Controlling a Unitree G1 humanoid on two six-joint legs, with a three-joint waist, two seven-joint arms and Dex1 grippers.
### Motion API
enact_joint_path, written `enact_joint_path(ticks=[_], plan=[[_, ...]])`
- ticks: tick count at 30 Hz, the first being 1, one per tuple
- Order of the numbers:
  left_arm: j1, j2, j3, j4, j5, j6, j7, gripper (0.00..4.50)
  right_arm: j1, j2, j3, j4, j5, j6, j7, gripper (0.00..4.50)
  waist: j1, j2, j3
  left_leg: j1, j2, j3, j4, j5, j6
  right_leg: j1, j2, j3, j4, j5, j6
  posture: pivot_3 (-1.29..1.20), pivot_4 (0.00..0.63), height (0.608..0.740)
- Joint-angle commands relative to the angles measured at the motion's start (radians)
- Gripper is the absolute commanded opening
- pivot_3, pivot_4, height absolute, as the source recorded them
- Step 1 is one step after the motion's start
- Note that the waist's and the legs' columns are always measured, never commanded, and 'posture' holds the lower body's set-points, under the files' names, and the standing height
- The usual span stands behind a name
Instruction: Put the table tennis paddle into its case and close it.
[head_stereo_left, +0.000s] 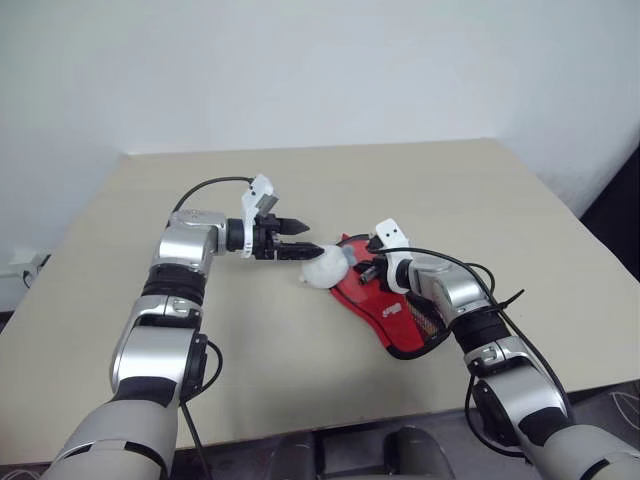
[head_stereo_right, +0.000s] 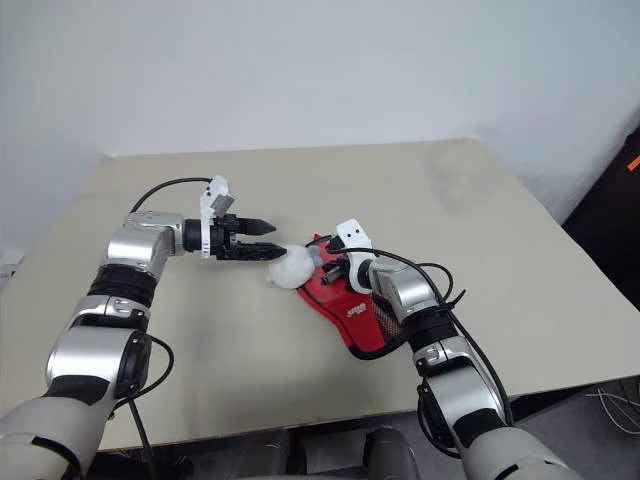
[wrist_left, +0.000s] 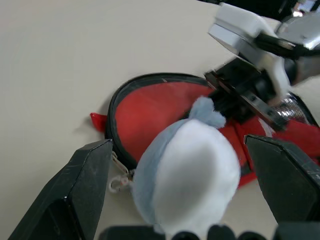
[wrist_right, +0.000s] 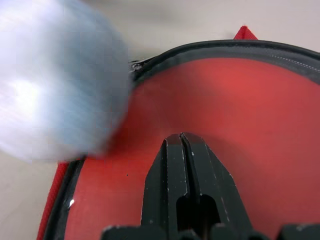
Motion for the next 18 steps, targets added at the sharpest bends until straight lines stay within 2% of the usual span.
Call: enact_joint_path(ticks=[1,8,11,18], plan=[[0.049,0.052,-0.005,-0.170,-0.048,0.054,-0.031,4.49,-0.025,-0.051,-0.027,0.038,-0.026,-0.006,-0.023,0.00,0.001,0.000,0.000,0.000,0.000,0.000,0.000,0.000,0.000,0.000,0.000,0.000,0.000,0.000,0.000,0.00,0.000,0.688],[0.238,0.138,-0.039,-0.581,-0.141,0.190,-0.056,4.49,-0.087,-0.105,-0.068,0.088,-0.014,-0.045,-0.029,0.00,-0.001,0.000,0.002,-0.001,-0.001,0.001,-0.002,0.000,0.000,-0.002,0.000,0.004,-0.001,0.000,0.000,0.00,0.000,0.688],[0.271,0.159,-0.057,-0.704,-0.210,0.359,-0.041,4.49,-0.106,-0.104,-0.071,0.109,-0.014,-0.059,-0.034,0.00,-0.001,0.000,0.002,-0.001,-0.001,0.000,-0.003,0.000,0.000,-0.002,0.002,0.005,-0.001,0.000,0.000,0.00,0.000,0.688],[0.281,0.140,-0.093,-0.790,-0.308,0.617,0.078,4.49,-0.148,-0.086,-0.110,0.151,0.000,-0.104,-0.092,0.00,-0.001,0.002,0.004,0.000,-0.001,0.001,-0.003,0.002,0.003,-0.002,0.003,0.007,-0.001,0.000,0.000,0.00,0.000,0.688]])
